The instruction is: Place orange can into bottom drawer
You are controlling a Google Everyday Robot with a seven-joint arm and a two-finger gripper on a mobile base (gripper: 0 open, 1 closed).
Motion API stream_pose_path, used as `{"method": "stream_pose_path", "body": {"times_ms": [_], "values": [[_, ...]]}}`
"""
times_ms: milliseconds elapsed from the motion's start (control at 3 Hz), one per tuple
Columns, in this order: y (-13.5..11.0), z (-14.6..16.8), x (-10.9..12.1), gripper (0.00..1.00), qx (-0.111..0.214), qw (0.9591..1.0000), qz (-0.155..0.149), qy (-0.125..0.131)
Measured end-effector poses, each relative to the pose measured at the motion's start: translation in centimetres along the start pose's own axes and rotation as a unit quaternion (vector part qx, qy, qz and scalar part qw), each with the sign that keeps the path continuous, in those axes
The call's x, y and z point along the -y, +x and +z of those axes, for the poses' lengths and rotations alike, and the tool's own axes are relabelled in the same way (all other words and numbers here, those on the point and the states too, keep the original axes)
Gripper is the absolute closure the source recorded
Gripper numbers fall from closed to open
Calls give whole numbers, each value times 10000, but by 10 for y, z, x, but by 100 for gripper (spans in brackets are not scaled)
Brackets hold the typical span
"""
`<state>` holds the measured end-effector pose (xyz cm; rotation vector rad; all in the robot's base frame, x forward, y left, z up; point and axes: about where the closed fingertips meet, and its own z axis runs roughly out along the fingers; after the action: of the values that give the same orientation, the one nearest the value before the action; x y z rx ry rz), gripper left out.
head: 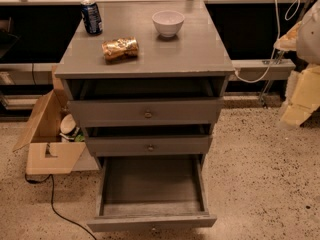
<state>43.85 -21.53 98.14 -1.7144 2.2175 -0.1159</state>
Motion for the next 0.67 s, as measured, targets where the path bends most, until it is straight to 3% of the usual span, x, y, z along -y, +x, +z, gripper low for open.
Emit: {"method": "stream_pose_path", "body": {"times_ms": [333,667], "values": [[0,0,0,0,1,10000,0,0],[-28,15,28,0,522,9985,-140,68]]}}
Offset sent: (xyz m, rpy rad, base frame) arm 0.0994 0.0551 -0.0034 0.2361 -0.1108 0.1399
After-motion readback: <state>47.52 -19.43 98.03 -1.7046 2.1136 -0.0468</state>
